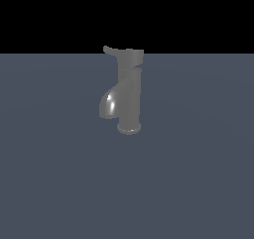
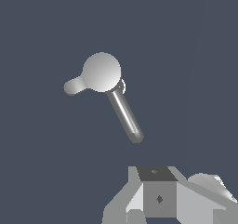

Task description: Turn on the faucet by rotating a designated handle.

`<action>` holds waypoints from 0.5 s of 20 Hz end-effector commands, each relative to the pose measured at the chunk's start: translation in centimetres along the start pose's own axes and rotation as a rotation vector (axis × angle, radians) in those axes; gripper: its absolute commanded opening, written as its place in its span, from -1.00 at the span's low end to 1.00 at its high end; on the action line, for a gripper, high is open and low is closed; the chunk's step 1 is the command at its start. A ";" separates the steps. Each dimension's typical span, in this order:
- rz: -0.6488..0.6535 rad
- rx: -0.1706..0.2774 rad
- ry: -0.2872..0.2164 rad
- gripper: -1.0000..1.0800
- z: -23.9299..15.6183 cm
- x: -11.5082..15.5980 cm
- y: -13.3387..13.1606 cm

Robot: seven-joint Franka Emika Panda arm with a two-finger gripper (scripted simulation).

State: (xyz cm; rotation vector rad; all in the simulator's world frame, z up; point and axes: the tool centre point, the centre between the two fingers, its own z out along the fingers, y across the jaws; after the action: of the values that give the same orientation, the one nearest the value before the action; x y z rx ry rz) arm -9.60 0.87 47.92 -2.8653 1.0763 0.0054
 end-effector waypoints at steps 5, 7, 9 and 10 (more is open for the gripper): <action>0.170 -0.002 -0.007 -1.00 2.0 2.4 -2.5; 0.222 -0.003 -0.009 -1.00 2.7 3.1 -3.2; 0.274 -0.005 -0.009 -1.00 3.4 3.8 -3.9; 0.300 -0.006 -0.010 -1.00 3.8 4.2 -4.3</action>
State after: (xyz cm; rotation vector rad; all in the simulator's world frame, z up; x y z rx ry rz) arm -4.32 1.51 44.85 -2.7047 1.4385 0.0373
